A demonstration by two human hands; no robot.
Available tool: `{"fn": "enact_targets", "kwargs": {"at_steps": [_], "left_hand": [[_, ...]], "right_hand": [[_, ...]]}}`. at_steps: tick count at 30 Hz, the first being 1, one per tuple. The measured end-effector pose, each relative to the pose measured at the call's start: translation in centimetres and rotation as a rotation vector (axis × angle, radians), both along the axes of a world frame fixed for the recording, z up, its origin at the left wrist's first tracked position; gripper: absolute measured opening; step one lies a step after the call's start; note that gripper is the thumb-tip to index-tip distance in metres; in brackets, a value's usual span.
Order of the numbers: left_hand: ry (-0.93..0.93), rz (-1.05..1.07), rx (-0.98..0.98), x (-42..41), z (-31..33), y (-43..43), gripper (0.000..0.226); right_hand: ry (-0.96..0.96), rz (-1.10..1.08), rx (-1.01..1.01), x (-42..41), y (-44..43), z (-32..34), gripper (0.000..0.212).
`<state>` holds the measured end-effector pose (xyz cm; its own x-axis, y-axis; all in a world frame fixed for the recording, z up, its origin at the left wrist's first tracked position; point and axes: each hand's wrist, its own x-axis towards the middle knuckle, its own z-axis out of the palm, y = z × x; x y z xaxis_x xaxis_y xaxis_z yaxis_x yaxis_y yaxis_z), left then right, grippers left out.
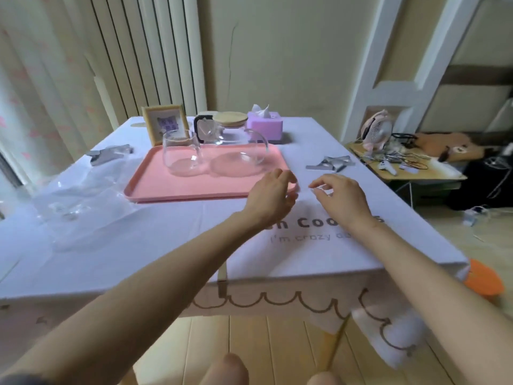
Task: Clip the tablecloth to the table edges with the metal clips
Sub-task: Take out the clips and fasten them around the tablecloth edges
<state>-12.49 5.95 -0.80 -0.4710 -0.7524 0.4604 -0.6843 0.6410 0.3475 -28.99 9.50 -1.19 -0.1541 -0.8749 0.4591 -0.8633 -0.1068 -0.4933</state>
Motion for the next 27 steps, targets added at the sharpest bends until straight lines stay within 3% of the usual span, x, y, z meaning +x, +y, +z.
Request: {"fn": "enact_targets", "kwargs": {"at_steps": [4, 9, 11, 16, 20, 24, 27], "left_hand": [[-0.153, 0.095, -0.008, -6.2, 0.2, -6.3, 0.037], [-0.342, 0.215, 0.009, -11.1, -0.8, -13.2, 0.038], [-0.382, 0.234, 0.037, -12.0, -1.2, -14.8, 0.034], [-0.329, 0.168, 0.103, -11.6, -1.3, -15.2, 0.018], [0.005, 0.080, 0.293, -11.1, 1.2, -14.0, 0.006], [0.561, 0.100, 0.767, -12.0, 5.5, -11.2, 0.016], [0.739, 0.169, 0.926, -13.4, 8.3, -8.8, 0.018]], "right_hand": [[0.107, -0.046, 0.112, -6.0, -5.5, 0.4, 0.024], [0.333, 0.066, 0.318, -10.4, -12.8, -0.7, 0.045], [0.365, 0.068, 0.360, -10.9, -14.3, -1.2, 0.040], [0.265, 0.091, 0.215, -11.3, -14.5, -1.5, 0.010], [0.042, 0.197, 0.315, -12.2, -13.4, 0.6, 0.005], [-0.369, 0.192, 0.454, -12.2, -10.6, 5.3, 0.013], [-0.669, 0.231, 0.532, -12.9, -8.1, 8.3, 0.010]]}}
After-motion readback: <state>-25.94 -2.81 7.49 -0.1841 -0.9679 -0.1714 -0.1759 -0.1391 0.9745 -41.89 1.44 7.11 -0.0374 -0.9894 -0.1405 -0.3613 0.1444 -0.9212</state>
